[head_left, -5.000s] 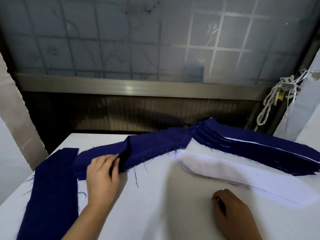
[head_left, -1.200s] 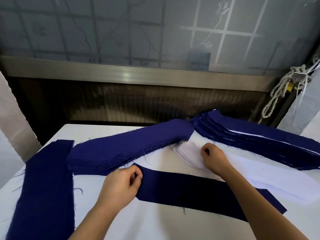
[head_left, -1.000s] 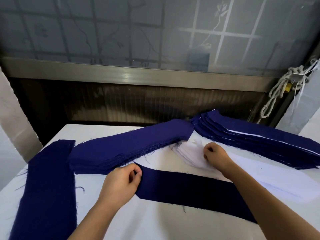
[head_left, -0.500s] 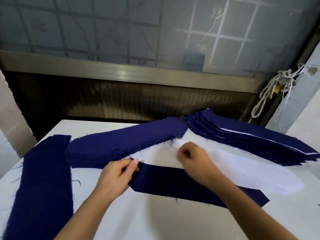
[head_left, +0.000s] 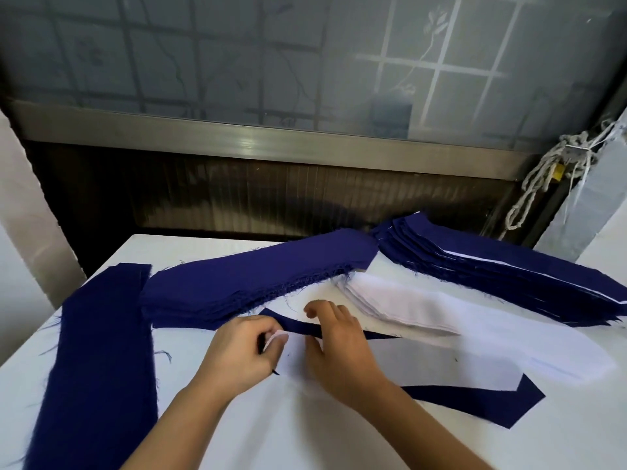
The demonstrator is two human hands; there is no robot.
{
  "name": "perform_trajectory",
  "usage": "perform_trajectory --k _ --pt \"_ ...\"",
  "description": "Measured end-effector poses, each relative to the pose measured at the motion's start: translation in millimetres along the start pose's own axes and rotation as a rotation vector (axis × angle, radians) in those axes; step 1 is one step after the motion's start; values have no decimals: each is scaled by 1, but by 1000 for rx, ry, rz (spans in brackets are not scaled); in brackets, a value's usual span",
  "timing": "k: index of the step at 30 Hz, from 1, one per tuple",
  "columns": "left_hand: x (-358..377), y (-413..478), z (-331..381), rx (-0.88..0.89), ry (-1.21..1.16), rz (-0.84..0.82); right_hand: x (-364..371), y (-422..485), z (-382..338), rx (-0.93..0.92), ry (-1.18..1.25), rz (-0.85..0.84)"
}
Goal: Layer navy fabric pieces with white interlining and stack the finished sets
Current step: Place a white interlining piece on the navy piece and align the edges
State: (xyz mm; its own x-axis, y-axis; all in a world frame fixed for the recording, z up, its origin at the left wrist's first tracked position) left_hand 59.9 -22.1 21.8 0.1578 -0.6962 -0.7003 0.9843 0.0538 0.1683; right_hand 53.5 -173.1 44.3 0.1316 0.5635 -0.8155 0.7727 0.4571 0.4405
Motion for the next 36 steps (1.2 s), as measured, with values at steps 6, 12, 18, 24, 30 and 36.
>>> perform_trajectory --k 6,12,18,24,30,36 --pt "-20 -4 3 18 -43 182 -4 -9 37 29 -44 -170" --pt "-23 0 -10 -92 -94 223 -63 -55 84 108 -190 -118" --pt "-20 8 -25 -206 -92 261 -124 -122 128 265 -303 2" --pt "-19 10 -32 -271 -183 225 -153 -164 145 487 -150 288" --pt "-10 11 -29 -258 21 160 -152 -166 142 514 -257 291" --pt "-13 10 -31 -271 -50 183 -161 -179 145 526 -230 448"
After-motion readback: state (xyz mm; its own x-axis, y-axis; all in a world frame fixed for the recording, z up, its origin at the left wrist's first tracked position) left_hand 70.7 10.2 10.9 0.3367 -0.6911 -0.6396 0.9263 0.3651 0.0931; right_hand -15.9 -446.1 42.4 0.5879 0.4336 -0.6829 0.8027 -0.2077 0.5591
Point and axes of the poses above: each hand's wrist, its own y-axis towards the middle knuckle, its own x-axis out of the palm, z = x × y, the point moved 8 cm from there along y, towards the middle knuckle, and after that the axes turned 15 degrees about -x, right-handed, at the moved point
